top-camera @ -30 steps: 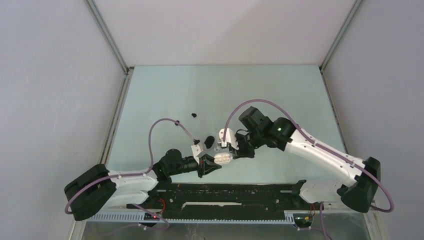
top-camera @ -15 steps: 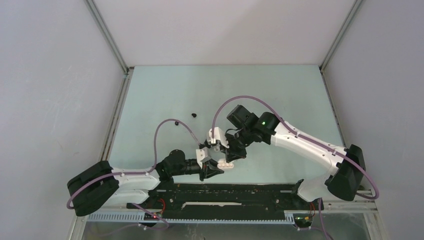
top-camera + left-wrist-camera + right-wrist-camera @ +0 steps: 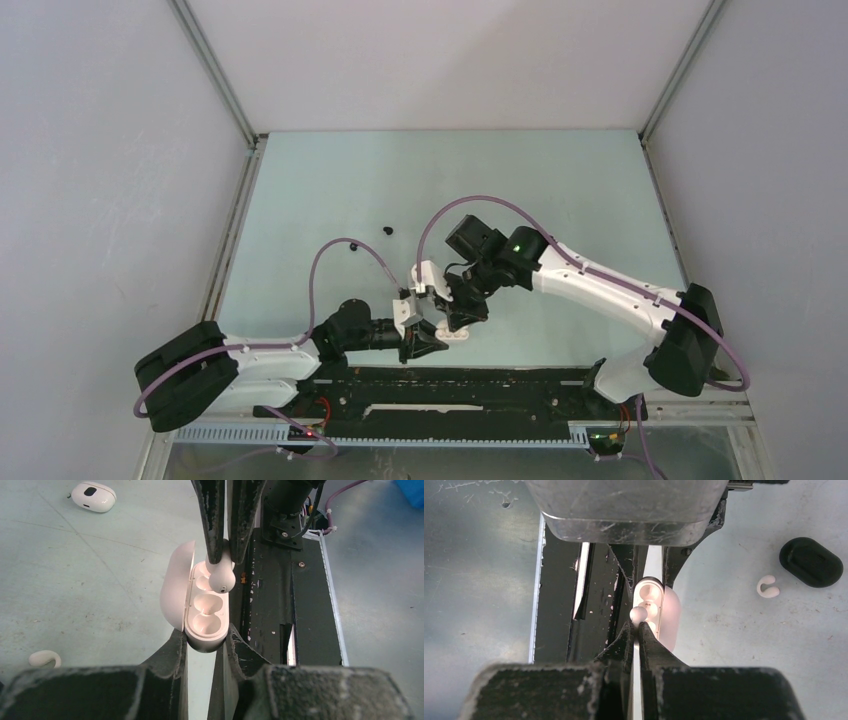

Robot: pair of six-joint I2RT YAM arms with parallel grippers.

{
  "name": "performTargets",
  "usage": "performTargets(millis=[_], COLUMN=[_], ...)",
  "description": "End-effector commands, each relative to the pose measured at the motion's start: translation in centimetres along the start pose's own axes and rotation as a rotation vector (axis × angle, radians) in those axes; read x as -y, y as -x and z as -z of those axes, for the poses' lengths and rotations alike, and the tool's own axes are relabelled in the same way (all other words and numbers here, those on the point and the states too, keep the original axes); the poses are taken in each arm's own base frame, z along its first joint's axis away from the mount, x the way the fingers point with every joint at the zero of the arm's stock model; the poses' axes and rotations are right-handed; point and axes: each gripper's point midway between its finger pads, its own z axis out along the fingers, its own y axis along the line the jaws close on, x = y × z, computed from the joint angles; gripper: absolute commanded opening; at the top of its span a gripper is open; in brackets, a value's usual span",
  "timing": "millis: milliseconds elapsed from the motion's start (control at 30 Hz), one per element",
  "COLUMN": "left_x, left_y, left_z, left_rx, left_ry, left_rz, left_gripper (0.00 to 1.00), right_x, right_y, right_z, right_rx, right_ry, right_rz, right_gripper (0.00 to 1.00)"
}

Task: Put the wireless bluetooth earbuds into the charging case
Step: Place the earbud in the charging case.

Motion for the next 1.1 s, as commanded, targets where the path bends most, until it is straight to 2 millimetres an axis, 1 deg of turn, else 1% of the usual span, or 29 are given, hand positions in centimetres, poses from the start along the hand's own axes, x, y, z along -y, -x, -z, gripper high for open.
performTargets(millis=[0, 267, 467, 767, 1067], left_x=[0.6, 0.9, 1.0, 1.2, 1.2], left_y=[2.1, 2.2, 2.8, 2.9, 3.3], left_z=[-0.7, -0.8, -0.7, -0.7, -0.7], left_rx=[0.050, 0.053, 0.073, 0.080, 0.097], left_ry=[-0.046, -0.061, -0.066, -0.073, -0.077], left_rz=[-0.047, -0.042, -0.040, -0.035, -0.031], left_gripper=[0.00, 0.00, 0.00, 0.00, 0.00], right_x=[-0.2, -0.3, -0.2, 0.4, 1.0], right_y=[1.7, 1.7, 1.6, 1.6, 1.6], right_z=[0.1, -0.7, -1.0, -1.6, -1.7], right_rx=[0.040, 0.026, 0.013, 0.000, -0.011], right_ry=[0.015, 0.029, 0.017, -0.014, -0.045], right_rz=[0.014, 0.018, 0.025, 0.022, 0.020], right_gripper=[0.00, 0.00, 0.00, 0.00, 0.00])
